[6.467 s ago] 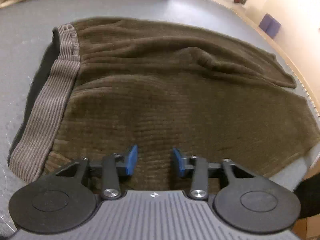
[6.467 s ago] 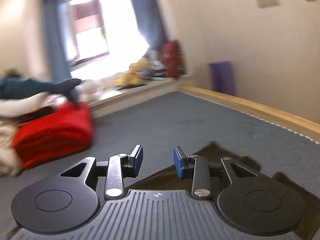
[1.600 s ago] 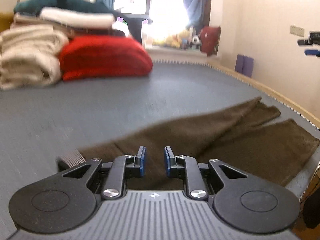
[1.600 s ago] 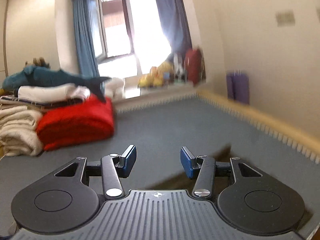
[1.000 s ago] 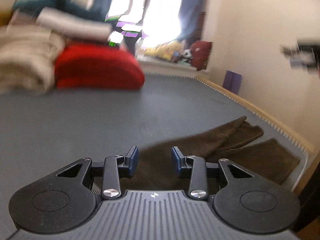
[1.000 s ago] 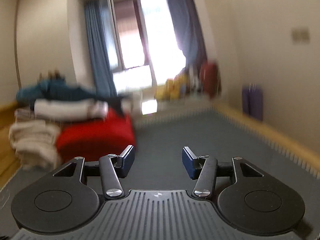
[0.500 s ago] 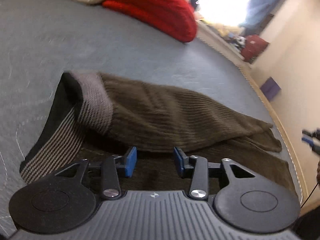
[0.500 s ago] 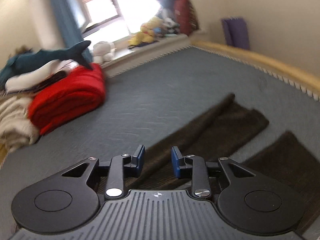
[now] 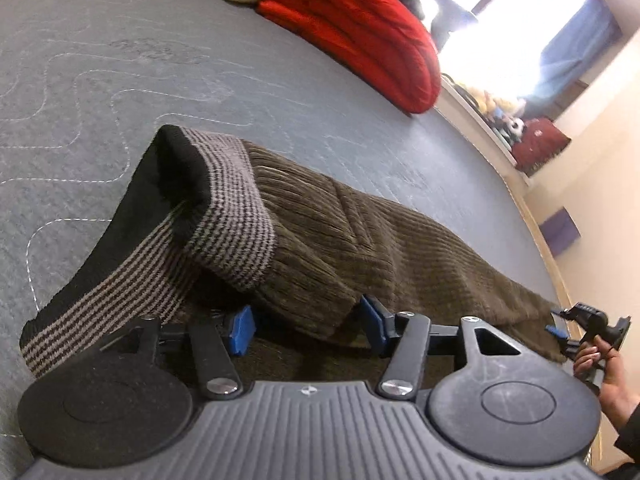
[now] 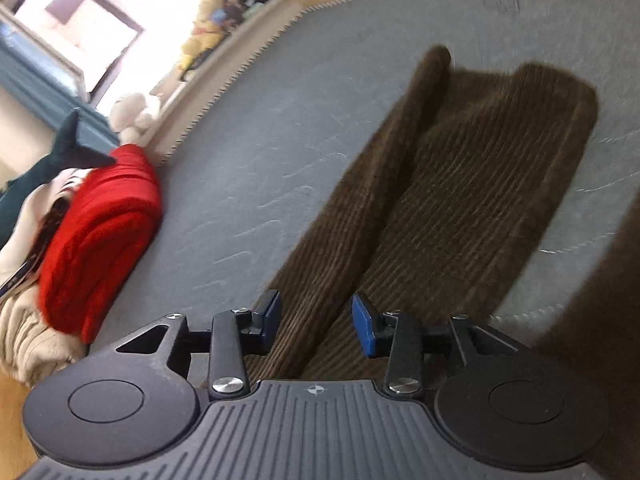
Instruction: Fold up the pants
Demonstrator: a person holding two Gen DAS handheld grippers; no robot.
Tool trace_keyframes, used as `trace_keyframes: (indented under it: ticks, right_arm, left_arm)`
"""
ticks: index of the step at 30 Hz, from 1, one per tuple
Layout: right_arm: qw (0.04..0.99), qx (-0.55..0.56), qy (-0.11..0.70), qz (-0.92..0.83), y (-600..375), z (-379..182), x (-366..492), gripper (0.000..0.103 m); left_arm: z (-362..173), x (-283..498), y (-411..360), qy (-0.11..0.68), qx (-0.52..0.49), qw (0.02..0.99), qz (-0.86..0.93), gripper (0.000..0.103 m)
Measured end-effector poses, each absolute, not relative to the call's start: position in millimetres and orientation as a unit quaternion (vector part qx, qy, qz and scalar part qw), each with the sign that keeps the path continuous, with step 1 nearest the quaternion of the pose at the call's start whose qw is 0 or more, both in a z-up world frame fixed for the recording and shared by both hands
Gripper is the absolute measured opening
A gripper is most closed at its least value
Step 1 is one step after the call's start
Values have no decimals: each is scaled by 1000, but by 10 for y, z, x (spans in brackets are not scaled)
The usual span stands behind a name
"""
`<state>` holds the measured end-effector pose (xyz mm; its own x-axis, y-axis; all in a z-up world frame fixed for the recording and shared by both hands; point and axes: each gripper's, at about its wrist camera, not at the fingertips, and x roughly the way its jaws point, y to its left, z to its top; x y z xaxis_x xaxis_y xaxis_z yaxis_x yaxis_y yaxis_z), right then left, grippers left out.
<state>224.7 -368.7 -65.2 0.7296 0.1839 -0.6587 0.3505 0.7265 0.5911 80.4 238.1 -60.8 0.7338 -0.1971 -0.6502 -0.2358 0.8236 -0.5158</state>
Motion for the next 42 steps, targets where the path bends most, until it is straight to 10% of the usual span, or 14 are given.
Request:
trace_keyframes:
  ticks: [6, 9, 13, 20, 32, 36, 42]
  right_arm:
    - [851, 372, 361, -85, -3767, -941, 2536, 43]
    - [860, 357, 355, -81, -3782, -924, 2581, 43]
    - [867, 342, 353, -81, -3774, -892, 2593, 6]
    - [885, 347, 302, -73, -3815, -276, 2209, 2]
    - [888, 243, 371, -124, -3763, 351, -90, 2]
    - [824, 278, 470, -150, -3921, -110, -367, 3]
    - [842, 310, 388, -210, -4444, 26, -664, 8]
  left_arm:
    - [-570, 810, 2414, 353, -301, 885, 42, 57]
    - [-523, 813, 2445, 361, -289, 884, 65, 28]
    - [-407, 805, 2413, 354, -274, 891, 69, 15]
    - [115, 712, 2419, 327, -232, 913, 72, 10]
    - [436, 31, 2471, 391, -112, 908, 99, 12]
    - [230, -93, 2313, 436, -91, 881, 159, 24]
    - [455, -379, 1756, 340, 1, 925, 166, 47]
